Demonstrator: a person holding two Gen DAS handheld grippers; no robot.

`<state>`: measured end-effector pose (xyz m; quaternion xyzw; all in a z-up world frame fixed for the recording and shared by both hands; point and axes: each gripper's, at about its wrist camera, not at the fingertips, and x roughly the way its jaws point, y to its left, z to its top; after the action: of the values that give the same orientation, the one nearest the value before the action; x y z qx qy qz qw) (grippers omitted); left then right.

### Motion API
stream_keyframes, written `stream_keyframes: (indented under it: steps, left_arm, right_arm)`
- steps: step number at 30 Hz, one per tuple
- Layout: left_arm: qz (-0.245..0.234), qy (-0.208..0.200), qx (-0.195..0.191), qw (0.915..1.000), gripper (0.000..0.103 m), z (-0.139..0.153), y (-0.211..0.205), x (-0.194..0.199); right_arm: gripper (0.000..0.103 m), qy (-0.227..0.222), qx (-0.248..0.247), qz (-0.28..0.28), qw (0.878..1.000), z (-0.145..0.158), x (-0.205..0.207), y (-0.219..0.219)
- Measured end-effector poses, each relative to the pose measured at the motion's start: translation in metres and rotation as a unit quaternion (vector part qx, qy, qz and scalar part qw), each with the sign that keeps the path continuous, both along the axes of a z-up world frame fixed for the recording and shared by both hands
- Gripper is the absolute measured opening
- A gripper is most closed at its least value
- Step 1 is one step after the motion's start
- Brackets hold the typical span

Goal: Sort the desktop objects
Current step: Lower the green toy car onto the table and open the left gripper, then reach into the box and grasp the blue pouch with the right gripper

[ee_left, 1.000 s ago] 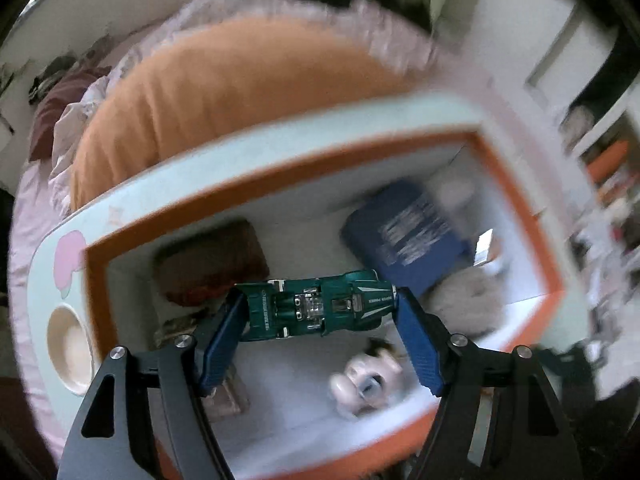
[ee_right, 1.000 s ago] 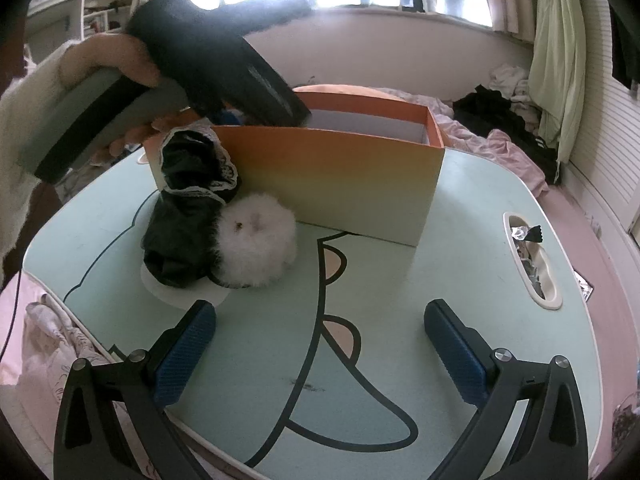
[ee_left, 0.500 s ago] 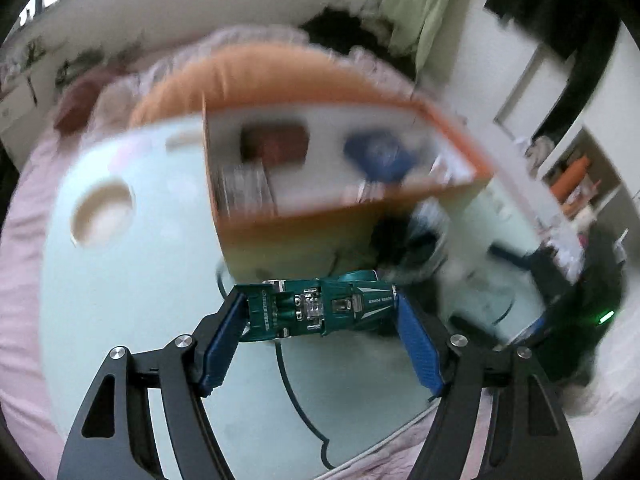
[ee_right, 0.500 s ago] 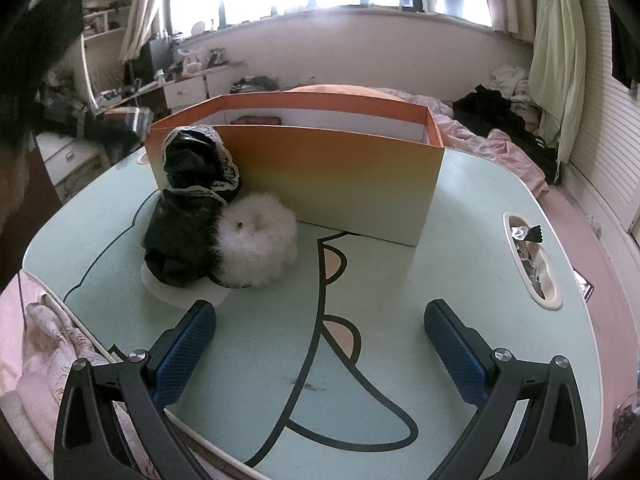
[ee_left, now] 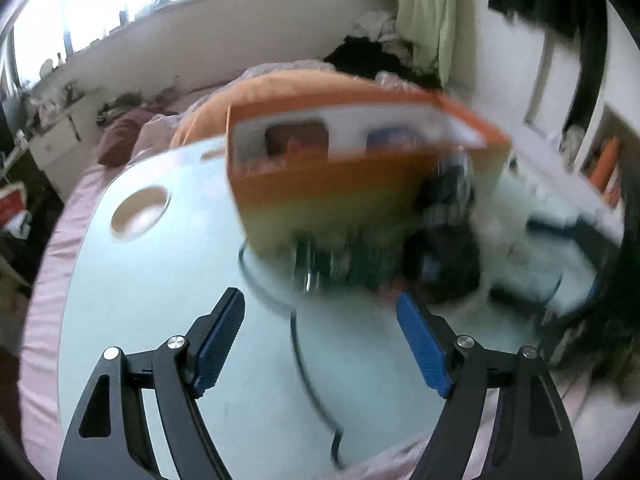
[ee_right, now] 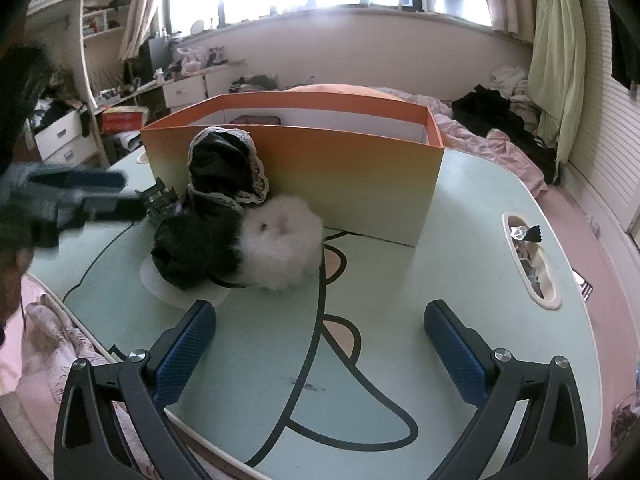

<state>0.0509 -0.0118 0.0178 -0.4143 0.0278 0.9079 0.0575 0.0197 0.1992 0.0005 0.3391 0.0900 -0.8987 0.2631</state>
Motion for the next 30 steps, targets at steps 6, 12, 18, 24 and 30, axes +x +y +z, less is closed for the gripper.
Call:
stream_keyframes:
  steps: [6,12,18,24,30]
  left_arm:
    - [0.023,0.067,0.017,0.9974,0.098,-0.023,0.01,0.026]
    - [-0.001,0.08,0.026,0.9965,0.103,-0.029,0.016,0.024]
    - [-0.004,0.081,0.025,0.9964,0.103,-0.025,0.017,0.018]
    - [-0.005,0.082,0.026,0.9963,0.103,-0.025,0.018,0.02]
    - [-0.006,0.084,0.027,0.9961,0.103,-0.025,0.016,0.019]
  right_arm:
    - [0.103,-0.001,-0.001,0.002,1.0,0.002,-0.004,0.001]
    - [0.053,0.009,-0.057,0.001,0.998,0.017,0.008,0.016]
    - [0.031,-0.011,-0.054,0.003,0.998,0.088,-0.035,0.004]
    - [0.062,-0.242,0.049,0.031,0.969,0.084,-0.159,-0.054]
    - [0.063,-0.263,0.144,-0.003,0.954,0.056,-0.2,-0.088]
